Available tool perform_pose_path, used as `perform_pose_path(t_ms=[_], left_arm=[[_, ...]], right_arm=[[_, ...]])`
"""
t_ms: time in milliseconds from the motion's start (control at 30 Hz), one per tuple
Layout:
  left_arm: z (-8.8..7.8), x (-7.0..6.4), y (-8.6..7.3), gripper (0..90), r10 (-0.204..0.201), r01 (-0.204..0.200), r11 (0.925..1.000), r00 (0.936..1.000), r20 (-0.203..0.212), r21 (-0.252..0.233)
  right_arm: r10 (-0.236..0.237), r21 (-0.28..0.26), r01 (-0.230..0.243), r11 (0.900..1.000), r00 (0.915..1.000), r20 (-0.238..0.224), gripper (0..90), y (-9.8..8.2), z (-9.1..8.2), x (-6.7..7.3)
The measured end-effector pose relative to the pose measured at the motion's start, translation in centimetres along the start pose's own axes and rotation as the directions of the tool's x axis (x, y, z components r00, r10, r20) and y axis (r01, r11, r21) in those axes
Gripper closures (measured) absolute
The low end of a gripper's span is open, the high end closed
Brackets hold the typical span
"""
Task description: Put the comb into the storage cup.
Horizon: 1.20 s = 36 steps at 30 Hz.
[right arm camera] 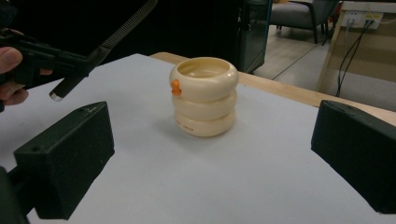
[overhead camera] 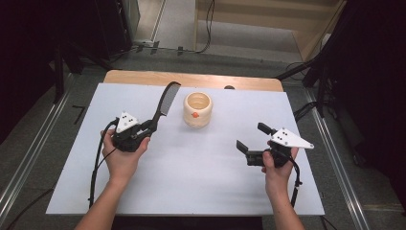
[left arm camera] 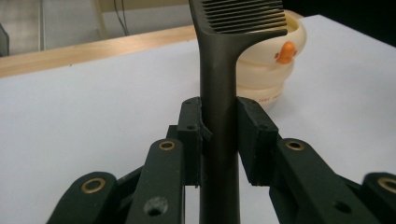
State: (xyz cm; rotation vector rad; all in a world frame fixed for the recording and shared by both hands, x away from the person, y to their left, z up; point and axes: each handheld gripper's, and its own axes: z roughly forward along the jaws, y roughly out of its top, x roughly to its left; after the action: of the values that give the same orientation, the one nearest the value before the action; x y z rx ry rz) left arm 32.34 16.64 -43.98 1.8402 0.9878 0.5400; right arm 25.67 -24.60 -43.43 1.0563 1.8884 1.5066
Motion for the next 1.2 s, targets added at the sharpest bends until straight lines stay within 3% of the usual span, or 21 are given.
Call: perform_pose_path(t_ms=[267,400,600,867,1200], left_arm=[[-0.2,-1.5,0.2,72.1,0.027,-0.027,0.9988,0.9995,0.017,-0.040],[-0.4,-2.3,0.2,72.2,0.045,-0.043,0.9973,0.9987,0.025,-0.060],[0.0,-4.0,-0.1,72.1,0.063,-0.060,0.9953,0.9969,0.046,-0.077],[0.7,-6.0,-0.8,72.2,0.114,-0.108,0.9904,0.9914,0.065,-0.087],[0.9,-6.9,-1.2,72.1,0.119,-0.111,0.9890,0.9899,0.078,-0.098]], right_arm=[[0.003,-0.003,-0.003,1.000,0.9994,-0.033,0.0,2.0,1.9,1.3],[0.037,0.002,-0.037,0.999,0.9978,-0.055,0.0,3.0,2.7,2.0],[0.047,-0.001,-0.047,0.999,0.9972,-0.059,0.0,3.8,3.4,2.5],[0.078,-0.006,-0.078,0.997,0.9938,-0.080,0.0,4.1,4.2,3.2],[0.107,0.012,-0.107,0.994,0.9876,-0.115,0.0,3.8,5.1,4.1]])
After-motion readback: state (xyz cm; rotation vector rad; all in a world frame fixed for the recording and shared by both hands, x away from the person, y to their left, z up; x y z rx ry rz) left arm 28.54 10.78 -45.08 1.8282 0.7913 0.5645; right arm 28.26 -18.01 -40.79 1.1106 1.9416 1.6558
